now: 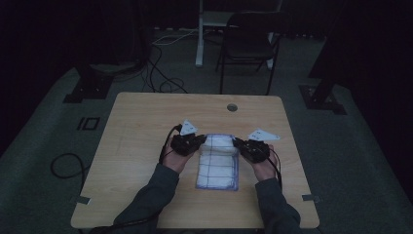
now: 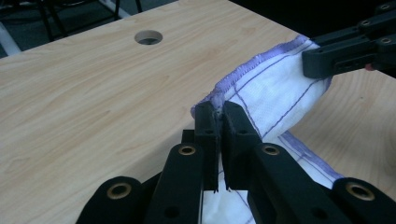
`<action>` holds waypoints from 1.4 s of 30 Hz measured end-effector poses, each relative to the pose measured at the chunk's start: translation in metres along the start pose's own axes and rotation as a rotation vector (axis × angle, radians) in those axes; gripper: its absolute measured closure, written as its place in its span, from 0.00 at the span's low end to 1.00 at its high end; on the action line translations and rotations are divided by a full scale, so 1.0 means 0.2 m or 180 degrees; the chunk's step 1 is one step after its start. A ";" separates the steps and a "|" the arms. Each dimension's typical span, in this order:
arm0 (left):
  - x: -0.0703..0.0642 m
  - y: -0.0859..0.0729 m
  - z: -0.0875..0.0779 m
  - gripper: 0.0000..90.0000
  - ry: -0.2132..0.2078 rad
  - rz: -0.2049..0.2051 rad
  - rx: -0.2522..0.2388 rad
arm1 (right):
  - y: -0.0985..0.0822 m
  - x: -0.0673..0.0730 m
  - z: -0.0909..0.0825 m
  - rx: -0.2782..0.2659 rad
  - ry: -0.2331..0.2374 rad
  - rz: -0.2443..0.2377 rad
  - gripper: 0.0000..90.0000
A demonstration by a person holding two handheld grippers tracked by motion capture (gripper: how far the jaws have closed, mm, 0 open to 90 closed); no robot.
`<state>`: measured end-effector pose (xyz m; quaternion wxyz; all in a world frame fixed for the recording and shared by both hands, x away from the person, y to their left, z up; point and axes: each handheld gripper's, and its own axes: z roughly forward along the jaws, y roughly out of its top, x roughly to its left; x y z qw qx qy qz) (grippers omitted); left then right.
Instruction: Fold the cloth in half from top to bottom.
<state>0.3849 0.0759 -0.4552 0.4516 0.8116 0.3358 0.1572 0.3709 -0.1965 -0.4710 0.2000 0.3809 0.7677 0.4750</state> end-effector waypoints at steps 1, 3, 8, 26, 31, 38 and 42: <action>-0.01 -0.01 0.00 0.96 0.0001 0.0002 -0.0002 | -0.01 0.00 0.00 0.0005 0.0012 0.0005 0.94; -0.02 -0.02 0.00 0.96 -0.0011 0.0005 0.0003 | -0.03 0.01 -0.01 0.0016 0.0012 0.0016 0.94; -0.04 -0.05 -0.02 0.96 -0.0032 0.0005 0.0007 | -0.05 0.03 -0.02 0.0026 0.0030 0.0026 0.94; -0.09 -0.18 -0.06 0.95 -0.0109 -0.0093 0.0020 | -0.17 0.11 -0.06 0.0070 0.0108 0.0062 0.93; -0.10 -0.21 -0.06 0.95 -0.0131 -0.0110 0.0022 | -0.19 0.12 -0.06 0.0081 0.0113 0.0071 0.93; -0.11 -0.24 -0.06 0.95 -0.0142 -0.0147 0.0027 | -0.21 0.13 -0.06 0.0100 0.0122 0.0082 0.93; -0.12 -0.26 -0.06 0.95 -0.0157 -0.0135 0.0035 | -0.23 0.14 -0.06 0.0118 0.0132 0.0078 0.93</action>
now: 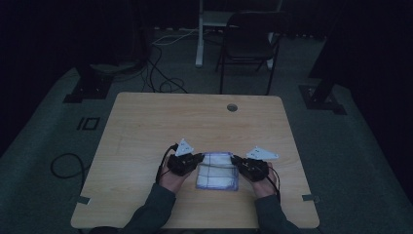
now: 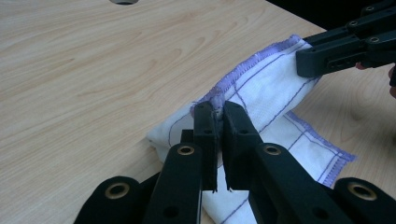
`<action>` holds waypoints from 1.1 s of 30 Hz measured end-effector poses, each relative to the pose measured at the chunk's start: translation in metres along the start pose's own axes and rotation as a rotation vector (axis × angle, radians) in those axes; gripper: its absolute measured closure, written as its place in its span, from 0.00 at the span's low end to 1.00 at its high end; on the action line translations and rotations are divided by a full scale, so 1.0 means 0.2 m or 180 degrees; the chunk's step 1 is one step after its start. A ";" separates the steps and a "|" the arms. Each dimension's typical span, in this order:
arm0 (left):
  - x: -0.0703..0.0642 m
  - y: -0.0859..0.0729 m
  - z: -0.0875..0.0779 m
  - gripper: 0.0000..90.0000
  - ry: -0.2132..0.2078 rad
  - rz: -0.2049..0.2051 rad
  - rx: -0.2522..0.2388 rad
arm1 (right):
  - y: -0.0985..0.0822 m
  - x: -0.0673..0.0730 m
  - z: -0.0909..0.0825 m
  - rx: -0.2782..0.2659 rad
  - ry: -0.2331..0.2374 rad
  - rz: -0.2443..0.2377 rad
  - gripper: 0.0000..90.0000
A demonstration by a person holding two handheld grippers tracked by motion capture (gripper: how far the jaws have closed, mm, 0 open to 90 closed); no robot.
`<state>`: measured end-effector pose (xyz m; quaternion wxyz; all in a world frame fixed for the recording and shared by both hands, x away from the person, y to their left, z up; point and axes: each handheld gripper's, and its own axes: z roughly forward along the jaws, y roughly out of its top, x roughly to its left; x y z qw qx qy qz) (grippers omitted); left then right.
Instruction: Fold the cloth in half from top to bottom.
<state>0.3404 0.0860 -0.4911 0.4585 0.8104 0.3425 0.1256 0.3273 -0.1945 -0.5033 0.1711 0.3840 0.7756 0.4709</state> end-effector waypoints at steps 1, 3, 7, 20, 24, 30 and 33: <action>0.00 -0.01 0.00 0.95 -0.0003 -0.0005 0.0008 | 0.00 0.00 0.00 0.0008 -0.0001 0.0013 0.93; 0.00 -0.01 0.01 0.95 -0.0010 -0.0018 0.0017 | -0.01 0.00 0.00 0.0011 -0.0002 0.0006 0.93; -0.01 -0.03 0.01 0.95 -0.0024 -0.0028 0.0021 | -0.03 0.01 0.00 0.0018 0.0000 0.0027 0.93; -0.02 -0.10 0.02 0.95 -0.0055 -0.0094 0.0089 | -0.09 0.03 0.01 0.0120 0.0014 -0.0007 0.93; -0.03 -0.12 0.02 0.95 -0.0060 -0.0104 0.0105 | -0.10 0.04 0.01 0.0129 0.0019 -0.0003 0.93; -0.03 -0.14 0.01 0.93 -0.0073 -0.0137 0.0109 | -0.13 0.05 0.00 0.0181 0.0034 0.0048 0.92; -0.02 -0.12 -0.01 0.91 -0.0069 -0.0179 0.0056 | -0.14 0.06 0.00 0.0184 0.0050 0.0050 0.91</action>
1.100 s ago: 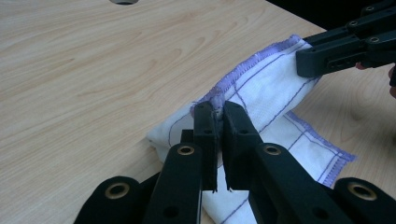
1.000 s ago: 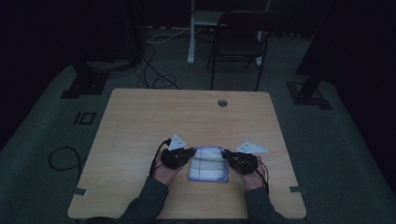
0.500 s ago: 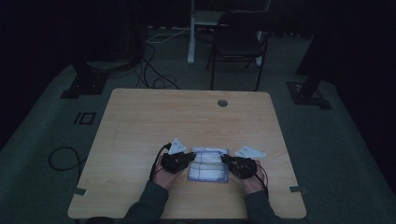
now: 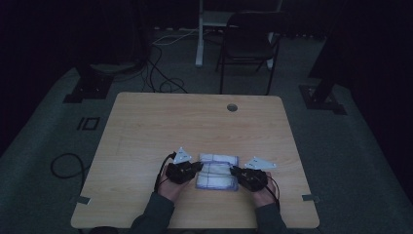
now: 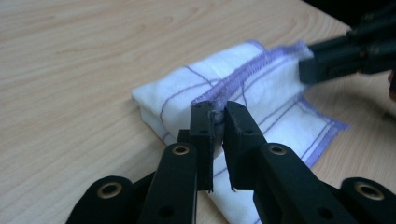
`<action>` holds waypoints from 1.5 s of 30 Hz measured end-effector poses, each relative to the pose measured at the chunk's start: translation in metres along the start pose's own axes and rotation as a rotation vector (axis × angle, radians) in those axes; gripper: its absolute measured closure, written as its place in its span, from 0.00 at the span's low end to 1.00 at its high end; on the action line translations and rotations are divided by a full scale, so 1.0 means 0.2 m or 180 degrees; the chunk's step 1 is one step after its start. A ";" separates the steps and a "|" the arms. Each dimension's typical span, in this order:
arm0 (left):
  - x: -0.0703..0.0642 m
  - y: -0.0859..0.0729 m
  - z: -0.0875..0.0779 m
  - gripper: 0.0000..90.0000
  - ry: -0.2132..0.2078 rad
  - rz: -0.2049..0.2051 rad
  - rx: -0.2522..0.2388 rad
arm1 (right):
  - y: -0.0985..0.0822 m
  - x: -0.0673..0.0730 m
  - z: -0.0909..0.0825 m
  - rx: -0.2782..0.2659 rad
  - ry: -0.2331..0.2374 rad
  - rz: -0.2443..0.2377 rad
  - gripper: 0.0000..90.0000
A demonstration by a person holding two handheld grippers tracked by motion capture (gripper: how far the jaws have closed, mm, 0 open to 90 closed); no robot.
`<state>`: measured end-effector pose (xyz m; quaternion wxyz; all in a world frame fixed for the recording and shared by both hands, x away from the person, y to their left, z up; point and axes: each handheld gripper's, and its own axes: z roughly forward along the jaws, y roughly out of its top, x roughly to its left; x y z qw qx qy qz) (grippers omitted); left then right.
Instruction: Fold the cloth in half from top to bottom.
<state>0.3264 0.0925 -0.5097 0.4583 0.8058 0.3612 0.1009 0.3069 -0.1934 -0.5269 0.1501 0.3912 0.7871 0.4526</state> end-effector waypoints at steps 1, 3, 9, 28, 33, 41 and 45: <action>0.00 0.01 0.00 0.91 0.0000 -0.0018 -0.0021 | -0.01 0.00 0.00 0.0009 0.0004 0.0006 0.90; 0.01 0.03 -0.01 0.91 0.0008 -0.0008 -0.0058 | -0.02 0.01 0.00 0.0032 0.0012 -0.0002 0.90; 0.03 0.10 0.00 0.90 0.0042 -0.0009 -0.0121 | -0.03 0.02 0.01 0.0047 0.0026 -0.0006 0.83; -0.06 0.01 0.08 0.89 0.0018 0.0186 0.0165 | -0.04 0.01 -0.04 -0.0008 -0.0087 0.0035 0.65; -0.07 -0.06 0.04 0.88 0.0048 0.0226 0.0225 | -0.05 0.00 -0.06 -0.0030 -0.0091 0.0061 0.64; -0.08 -0.12 0.00 0.88 0.0054 0.0259 0.0265 | -0.04 -0.02 -0.10 -0.0153 -0.0184 0.0156 0.64; -0.10 -0.15 -0.02 0.87 0.0053 0.0286 0.0270 | -0.04 -0.04 -0.11 -0.0201 -0.0232 0.0207 0.65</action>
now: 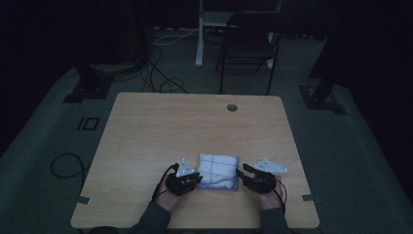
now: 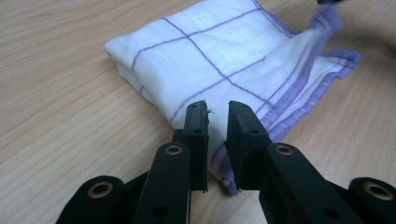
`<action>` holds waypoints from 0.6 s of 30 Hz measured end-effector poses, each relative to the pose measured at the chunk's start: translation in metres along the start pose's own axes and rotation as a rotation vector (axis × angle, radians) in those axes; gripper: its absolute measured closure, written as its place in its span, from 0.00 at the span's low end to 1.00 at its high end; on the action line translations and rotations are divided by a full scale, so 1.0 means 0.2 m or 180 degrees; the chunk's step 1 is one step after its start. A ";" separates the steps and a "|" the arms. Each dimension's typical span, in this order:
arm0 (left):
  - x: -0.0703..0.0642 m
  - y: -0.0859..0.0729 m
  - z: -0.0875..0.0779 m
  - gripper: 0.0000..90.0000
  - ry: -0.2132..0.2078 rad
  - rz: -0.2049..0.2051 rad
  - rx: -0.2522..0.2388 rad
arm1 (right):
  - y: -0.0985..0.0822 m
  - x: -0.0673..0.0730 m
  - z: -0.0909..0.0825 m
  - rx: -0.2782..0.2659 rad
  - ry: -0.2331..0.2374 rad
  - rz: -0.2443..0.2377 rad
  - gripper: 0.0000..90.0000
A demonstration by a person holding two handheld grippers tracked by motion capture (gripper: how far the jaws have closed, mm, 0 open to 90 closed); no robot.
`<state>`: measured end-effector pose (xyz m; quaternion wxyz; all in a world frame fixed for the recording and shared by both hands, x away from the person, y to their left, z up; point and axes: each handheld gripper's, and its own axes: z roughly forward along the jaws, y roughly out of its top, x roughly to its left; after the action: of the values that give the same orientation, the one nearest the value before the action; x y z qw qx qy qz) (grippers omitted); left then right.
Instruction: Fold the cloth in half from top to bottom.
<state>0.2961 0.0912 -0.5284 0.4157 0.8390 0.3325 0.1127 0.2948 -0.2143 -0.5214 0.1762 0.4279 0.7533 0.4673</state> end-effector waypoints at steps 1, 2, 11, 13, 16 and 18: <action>0.00 -0.01 -0.01 0.87 0.0000 -0.0005 -0.0006 | 0.00 0.00 0.00 -0.0006 -0.0007 0.0004 0.65; 0.00 -0.01 -0.01 0.87 0.0001 -0.0002 -0.0003 | 0.00 -0.01 0.00 -0.0002 -0.0014 0.0022 0.65; 0.05 -0.01 -0.08 0.80 0.0150 0.0013 -0.0124 | -0.02 -0.09 0.01 0.0032 -0.0194 0.0105 0.64; 0.08 -0.01 -0.09 0.79 0.0206 -0.0033 -0.0137 | -0.02 -0.11 0.03 0.0093 -0.0314 0.0048 0.64; 0.12 -0.02 -0.11 0.78 0.0299 -0.0074 -0.0130 | -0.02 -0.13 0.03 0.0124 -0.0398 0.0035 0.64; 0.15 -0.02 -0.11 0.77 0.0369 -0.0088 -0.0113 | -0.02 -0.14 0.03 0.0156 -0.0454 0.0013 0.64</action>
<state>0.3061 0.1274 -0.5203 0.4121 0.8189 0.3655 0.1612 0.3131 -0.2343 -0.5323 0.2179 0.4658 0.7492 0.4174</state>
